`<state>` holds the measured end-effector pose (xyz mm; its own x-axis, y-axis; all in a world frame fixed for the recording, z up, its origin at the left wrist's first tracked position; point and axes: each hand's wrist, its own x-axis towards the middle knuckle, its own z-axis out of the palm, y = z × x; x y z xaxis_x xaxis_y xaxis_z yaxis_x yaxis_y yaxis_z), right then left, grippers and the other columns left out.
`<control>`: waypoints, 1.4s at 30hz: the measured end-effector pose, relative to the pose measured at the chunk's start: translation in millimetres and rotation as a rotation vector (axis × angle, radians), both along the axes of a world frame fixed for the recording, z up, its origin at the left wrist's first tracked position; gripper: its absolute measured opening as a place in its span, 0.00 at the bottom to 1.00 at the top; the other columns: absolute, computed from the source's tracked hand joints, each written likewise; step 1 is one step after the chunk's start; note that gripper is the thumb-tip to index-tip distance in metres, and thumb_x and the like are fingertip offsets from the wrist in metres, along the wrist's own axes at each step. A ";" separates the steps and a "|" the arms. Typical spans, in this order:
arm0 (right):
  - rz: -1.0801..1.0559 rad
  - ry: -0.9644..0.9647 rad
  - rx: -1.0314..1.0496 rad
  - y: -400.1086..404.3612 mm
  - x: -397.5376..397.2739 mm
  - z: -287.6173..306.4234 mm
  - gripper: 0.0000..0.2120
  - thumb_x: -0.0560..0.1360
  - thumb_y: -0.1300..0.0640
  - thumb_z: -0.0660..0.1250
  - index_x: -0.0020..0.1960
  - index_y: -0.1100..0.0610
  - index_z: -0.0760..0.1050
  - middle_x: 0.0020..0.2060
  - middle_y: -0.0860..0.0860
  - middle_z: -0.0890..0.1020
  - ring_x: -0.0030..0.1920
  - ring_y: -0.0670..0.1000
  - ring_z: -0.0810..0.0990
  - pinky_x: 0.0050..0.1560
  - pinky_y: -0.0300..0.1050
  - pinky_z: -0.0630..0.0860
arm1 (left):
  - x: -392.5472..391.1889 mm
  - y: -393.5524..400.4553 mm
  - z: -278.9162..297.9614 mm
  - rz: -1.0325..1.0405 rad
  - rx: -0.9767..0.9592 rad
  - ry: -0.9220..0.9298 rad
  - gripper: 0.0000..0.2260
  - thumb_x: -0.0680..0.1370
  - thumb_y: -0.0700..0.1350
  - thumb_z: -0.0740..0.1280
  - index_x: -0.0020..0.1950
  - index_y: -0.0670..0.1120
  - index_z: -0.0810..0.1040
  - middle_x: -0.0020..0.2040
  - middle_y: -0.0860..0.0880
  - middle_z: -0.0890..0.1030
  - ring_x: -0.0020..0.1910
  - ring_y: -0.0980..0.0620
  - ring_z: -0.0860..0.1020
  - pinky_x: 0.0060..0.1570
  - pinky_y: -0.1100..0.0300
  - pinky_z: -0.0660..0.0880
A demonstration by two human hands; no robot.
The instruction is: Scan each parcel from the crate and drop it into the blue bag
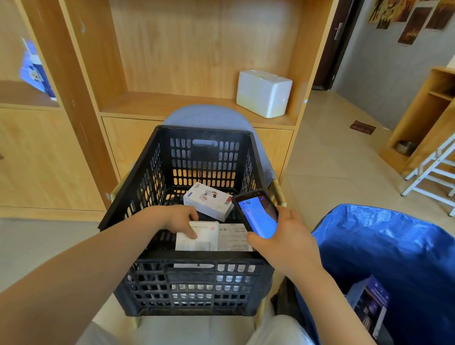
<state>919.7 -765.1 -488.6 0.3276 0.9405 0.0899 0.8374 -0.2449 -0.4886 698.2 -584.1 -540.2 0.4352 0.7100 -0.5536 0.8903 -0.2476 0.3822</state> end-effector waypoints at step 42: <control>0.023 -0.012 -0.017 -3.1 -3.0 -0.7 0.32 0.68 0.38 0.70 0.65 0.51 0.66 0.54 0.47 0.71 0.48 0.50 0.77 0.47 0.48 0.79 | -3.2 -8.4 -37.1 0.513 -0.421 -0.219 0.15 0.80 0.46 0.67 0.67 0.46 0.75 0.55 0.48 0.84 0.52 0.51 0.83 0.50 0.53 0.81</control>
<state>916.7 -768.1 -489.2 0.3047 0.9493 0.0778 0.8487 -0.2335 -0.4744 695.0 -592.5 -577.3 0.2352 0.6005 -0.7643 0.7463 0.3921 0.5378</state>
